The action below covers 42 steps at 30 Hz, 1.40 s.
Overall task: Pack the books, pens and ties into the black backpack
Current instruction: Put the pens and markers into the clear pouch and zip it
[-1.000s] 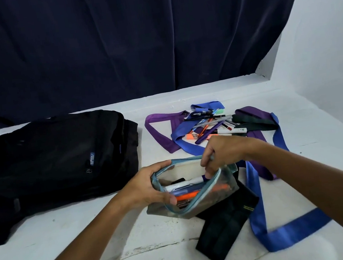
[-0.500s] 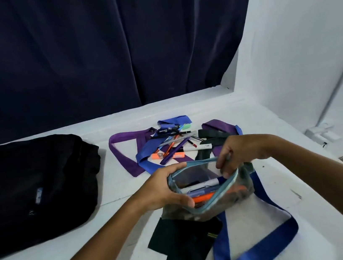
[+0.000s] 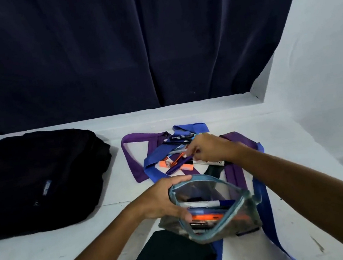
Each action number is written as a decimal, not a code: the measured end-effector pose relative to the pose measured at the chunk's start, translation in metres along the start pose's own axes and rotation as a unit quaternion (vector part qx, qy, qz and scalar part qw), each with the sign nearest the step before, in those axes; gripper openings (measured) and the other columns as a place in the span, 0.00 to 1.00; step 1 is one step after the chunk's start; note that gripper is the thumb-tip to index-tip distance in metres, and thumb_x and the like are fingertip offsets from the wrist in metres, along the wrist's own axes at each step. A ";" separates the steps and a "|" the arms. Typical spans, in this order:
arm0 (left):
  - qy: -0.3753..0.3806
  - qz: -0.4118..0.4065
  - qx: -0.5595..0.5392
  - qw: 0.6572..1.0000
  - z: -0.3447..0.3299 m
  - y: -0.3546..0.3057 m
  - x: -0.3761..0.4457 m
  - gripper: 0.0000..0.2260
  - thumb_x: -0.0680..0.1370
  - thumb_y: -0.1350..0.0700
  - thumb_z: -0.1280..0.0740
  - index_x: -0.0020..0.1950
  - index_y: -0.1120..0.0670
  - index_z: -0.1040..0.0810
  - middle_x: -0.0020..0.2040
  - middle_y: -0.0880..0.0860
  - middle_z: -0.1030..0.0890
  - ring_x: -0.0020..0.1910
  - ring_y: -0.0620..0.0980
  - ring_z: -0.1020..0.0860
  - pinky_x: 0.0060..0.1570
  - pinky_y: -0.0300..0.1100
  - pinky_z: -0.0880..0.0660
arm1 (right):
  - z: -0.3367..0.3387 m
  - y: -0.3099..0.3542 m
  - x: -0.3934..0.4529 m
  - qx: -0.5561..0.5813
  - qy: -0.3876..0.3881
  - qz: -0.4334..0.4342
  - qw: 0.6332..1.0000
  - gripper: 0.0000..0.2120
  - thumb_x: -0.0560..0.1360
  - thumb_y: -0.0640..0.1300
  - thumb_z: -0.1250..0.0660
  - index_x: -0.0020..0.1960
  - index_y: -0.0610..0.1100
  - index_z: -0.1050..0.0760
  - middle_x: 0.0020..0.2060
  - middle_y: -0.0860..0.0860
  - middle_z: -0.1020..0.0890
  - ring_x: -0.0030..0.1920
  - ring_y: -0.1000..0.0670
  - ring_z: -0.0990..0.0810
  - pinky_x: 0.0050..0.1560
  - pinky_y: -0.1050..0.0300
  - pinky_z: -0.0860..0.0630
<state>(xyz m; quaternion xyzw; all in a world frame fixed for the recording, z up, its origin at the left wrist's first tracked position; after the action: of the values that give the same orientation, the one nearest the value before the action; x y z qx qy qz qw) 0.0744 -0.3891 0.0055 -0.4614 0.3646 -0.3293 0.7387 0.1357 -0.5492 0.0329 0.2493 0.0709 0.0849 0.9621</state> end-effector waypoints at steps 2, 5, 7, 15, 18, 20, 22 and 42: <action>0.010 0.002 -0.008 1.000 -0.002 0.002 0.002 0.41 0.61 0.50 0.18 0.72 0.53 0.29 0.64 0.54 0.20 0.64 0.54 0.22 0.64 0.55 0.25 | -0.015 0.000 0.016 -0.104 0.020 0.013 0.994 0.15 0.73 0.39 0.29 0.60 0.46 0.20 0.58 0.48 0.19 0.56 0.46 0.21 0.57 0.49 0.24; -0.014 0.023 -0.002 1.000 0.003 0.010 0.004 0.48 0.57 0.45 0.17 0.73 0.55 0.31 0.65 0.54 0.21 0.64 0.53 0.22 0.65 0.57 0.27 | -0.026 0.000 0.031 -0.182 0.021 0.033 0.982 0.18 0.73 0.42 0.29 0.62 0.48 0.22 0.58 0.48 0.20 0.58 0.45 0.22 0.54 0.53 0.28; -0.015 0.026 -0.002 1.000 0.005 0.014 0.005 0.50 0.56 0.44 0.16 0.74 0.55 0.32 0.65 0.53 0.21 0.64 0.52 0.22 0.65 0.57 0.27 | -0.029 -0.004 0.034 -0.195 0.013 0.031 0.980 0.16 0.74 0.42 0.31 0.61 0.48 0.22 0.58 0.48 0.20 0.58 0.45 0.22 0.53 0.54 0.28; -0.002 0.010 -0.003 1.000 0.006 0.015 0.005 0.49 0.56 0.40 0.18 0.73 0.52 0.31 0.65 0.50 0.21 0.64 0.48 0.22 0.66 0.52 0.26 | 0.010 -0.001 0.013 0.043 -0.149 -0.016 0.988 0.07 0.76 0.38 0.32 0.54 0.42 0.20 0.44 0.48 0.18 0.45 0.48 0.20 0.49 0.50 0.23; 0.007 0.003 -0.005 1.000 0.006 0.013 0.007 0.44 0.58 0.41 0.19 0.71 0.50 0.29 0.65 0.49 0.21 0.64 0.48 0.22 0.64 0.49 0.25 | 0.029 0.013 -0.005 0.292 -0.188 -0.047 0.937 0.03 0.74 0.33 0.30 0.47 0.36 0.22 0.37 0.42 0.18 0.38 0.47 0.21 0.47 0.47 0.20; 0.012 0.005 -0.002 1.000 0.006 0.012 0.007 0.41 0.57 0.39 0.19 0.67 0.44 0.28 0.64 0.45 0.20 0.63 0.45 0.22 0.62 0.42 0.24 | 0.035 0.029 -0.020 0.362 -0.131 -0.048 0.922 0.05 0.73 0.33 0.29 0.47 0.32 0.22 0.39 0.37 0.17 0.35 0.48 0.20 0.38 0.52 0.21; 0.009 0.011 0.003 1.000 0.007 0.015 0.008 0.43 0.56 0.38 0.19 0.68 0.44 0.28 0.63 0.44 0.20 0.63 0.44 0.22 0.62 0.42 0.25 | 0.035 0.045 -0.035 0.318 -0.019 -0.024 0.947 0.05 0.73 0.34 0.29 0.46 0.32 0.21 0.37 0.40 0.16 0.29 0.55 0.23 0.29 0.60 0.31; 0.013 -0.001 -0.025 1.000 0.005 0.013 0.006 0.44 0.59 0.43 0.19 0.72 0.51 0.29 0.64 0.51 0.20 0.64 0.50 0.22 0.64 0.52 0.25 | 0.025 -0.041 0.021 -0.024 -0.071 -0.101 0.992 0.05 0.74 0.41 0.29 0.50 0.43 0.18 0.50 0.49 0.18 0.49 0.49 0.20 0.49 0.55 0.25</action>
<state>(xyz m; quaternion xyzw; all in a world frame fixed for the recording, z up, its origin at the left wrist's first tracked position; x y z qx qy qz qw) 0.0836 -0.3873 -0.0058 -0.4757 0.3822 -0.3264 0.7218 0.1655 -0.5927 0.0325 0.2229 0.0254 -0.0291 0.9741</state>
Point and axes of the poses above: each hand's wrist, its own x-axis towards the middle knuckle, its own z-axis out of the back of the hand, y = z × x, the point moved 7 cm from there along x, towards the middle knuckle
